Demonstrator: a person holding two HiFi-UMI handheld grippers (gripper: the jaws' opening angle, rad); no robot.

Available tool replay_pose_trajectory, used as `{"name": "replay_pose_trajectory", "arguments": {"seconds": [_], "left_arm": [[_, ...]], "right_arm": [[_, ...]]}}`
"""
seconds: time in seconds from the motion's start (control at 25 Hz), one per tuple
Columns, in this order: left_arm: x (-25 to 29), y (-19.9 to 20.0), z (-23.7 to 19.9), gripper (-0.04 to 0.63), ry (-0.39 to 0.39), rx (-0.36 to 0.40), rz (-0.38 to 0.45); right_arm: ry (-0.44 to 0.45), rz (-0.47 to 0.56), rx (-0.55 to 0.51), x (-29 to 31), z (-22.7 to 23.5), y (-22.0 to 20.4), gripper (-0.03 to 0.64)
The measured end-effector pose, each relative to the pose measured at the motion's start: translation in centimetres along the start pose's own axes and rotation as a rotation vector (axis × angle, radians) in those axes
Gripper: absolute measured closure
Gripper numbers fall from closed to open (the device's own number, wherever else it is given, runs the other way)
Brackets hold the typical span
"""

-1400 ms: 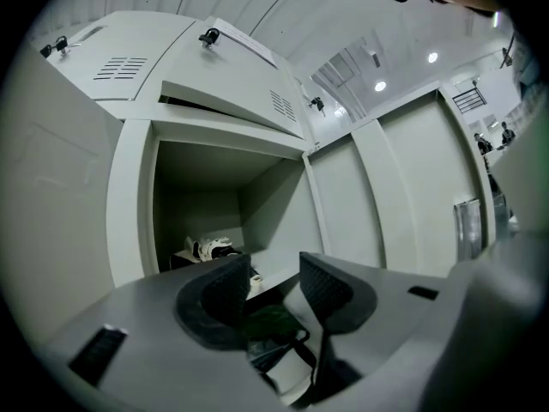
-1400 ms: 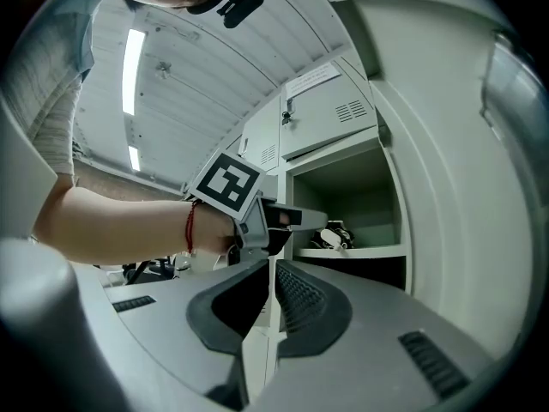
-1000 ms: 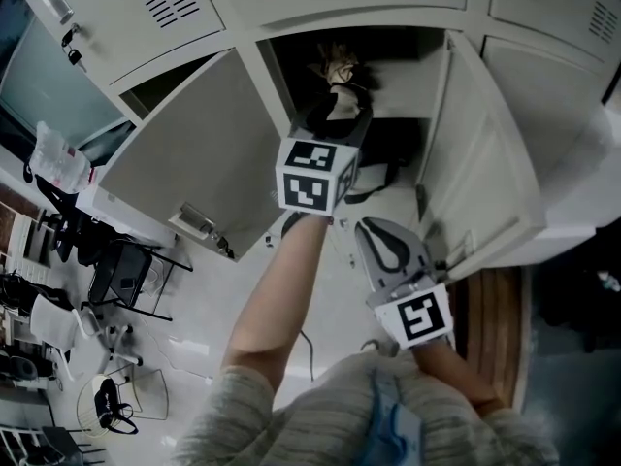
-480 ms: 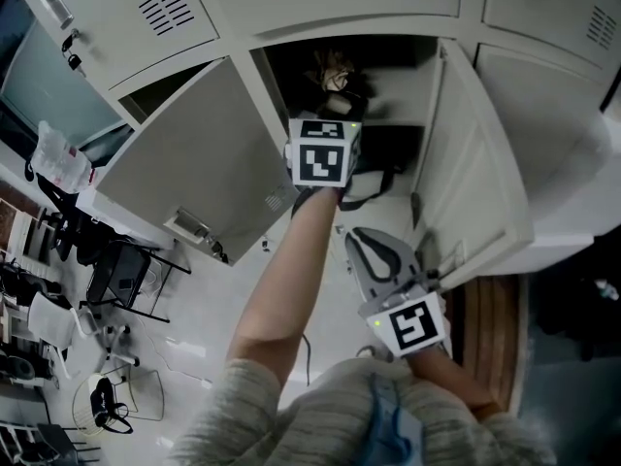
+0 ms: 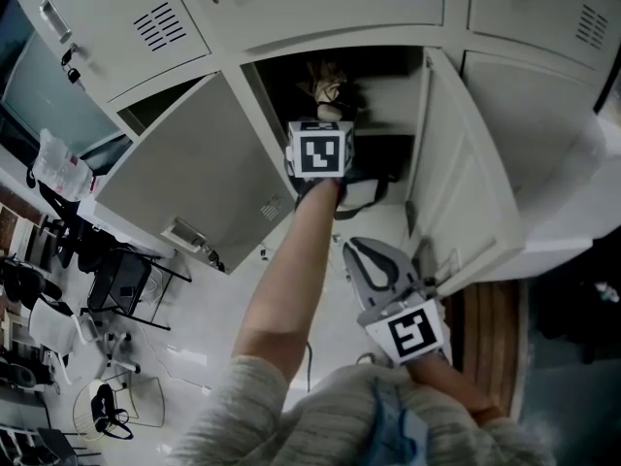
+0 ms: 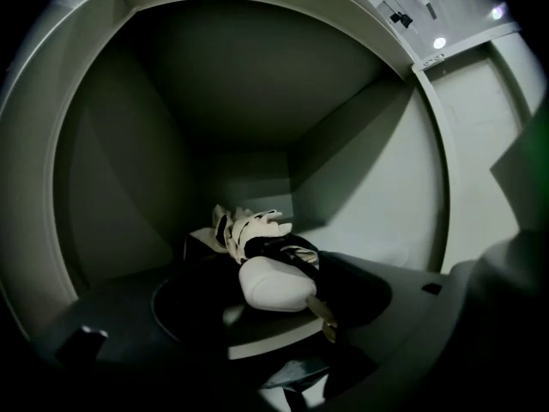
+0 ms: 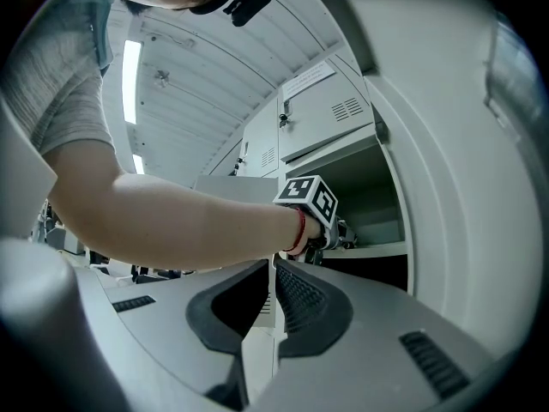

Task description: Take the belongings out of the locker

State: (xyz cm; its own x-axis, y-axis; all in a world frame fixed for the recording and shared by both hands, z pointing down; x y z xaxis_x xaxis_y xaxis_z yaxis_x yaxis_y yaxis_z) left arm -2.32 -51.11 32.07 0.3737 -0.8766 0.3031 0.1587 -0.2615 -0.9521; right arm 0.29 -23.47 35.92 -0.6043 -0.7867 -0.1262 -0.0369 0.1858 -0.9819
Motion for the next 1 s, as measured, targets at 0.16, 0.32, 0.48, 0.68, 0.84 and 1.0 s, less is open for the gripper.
{"name": "replay_pose_trajectory", "arguments": {"seconds": [0.16,0.32,0.48,0.68,0.84,1.0], "left_arm": [[0.4,-0.1,0.5,0.285,-0.019,-0.024,0.019],[0.3,-0.2,0.7,0.312,-0.034,-0.055,0.052],[-0.1,-0.4,0.7,0.325,-0.047,-0.079,0.079],[-2.1,-0.7,1.1,0.328,-0.086,-0.104,0.122],[-4.2,-1.3,1.5,0.330,-0.116,-0.108,0.149],[-5.8,-1.9,1.6,0.330,-0.141,-0.151,0.174]], "right_arm": [[0.001,-0.005,0.001,-0.1,0.0,0.0,0.611],[-0.002,-0.012,-0.004,-0.1,0.1,-0.1,0.611],[-0.004,-0.007,-0.005,-0.1,0.1,-0.1,0.611],[-0.017,-0.014,-0.004,-0.2,0.5,-0.4,0.611],[-0.042,-0.045,0.009,-0.4,1.0,-0.8,0.611],[-0.060,-0.052,0.009,-0.5,1.3,-0.9,0.611]]}}
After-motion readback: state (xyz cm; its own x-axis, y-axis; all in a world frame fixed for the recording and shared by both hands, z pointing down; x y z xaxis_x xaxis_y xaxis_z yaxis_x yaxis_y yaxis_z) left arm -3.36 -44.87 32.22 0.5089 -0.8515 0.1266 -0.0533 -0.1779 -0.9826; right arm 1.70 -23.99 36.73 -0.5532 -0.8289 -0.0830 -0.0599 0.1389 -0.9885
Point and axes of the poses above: the fingertips, and each gripper's own axes: x forward along the fingers, z to its right, y out of its top, the point moved 4 cm from there along -x, backward along the fingers, and after that the axes turned 6 degrees about -x, right-handed, at the moved point
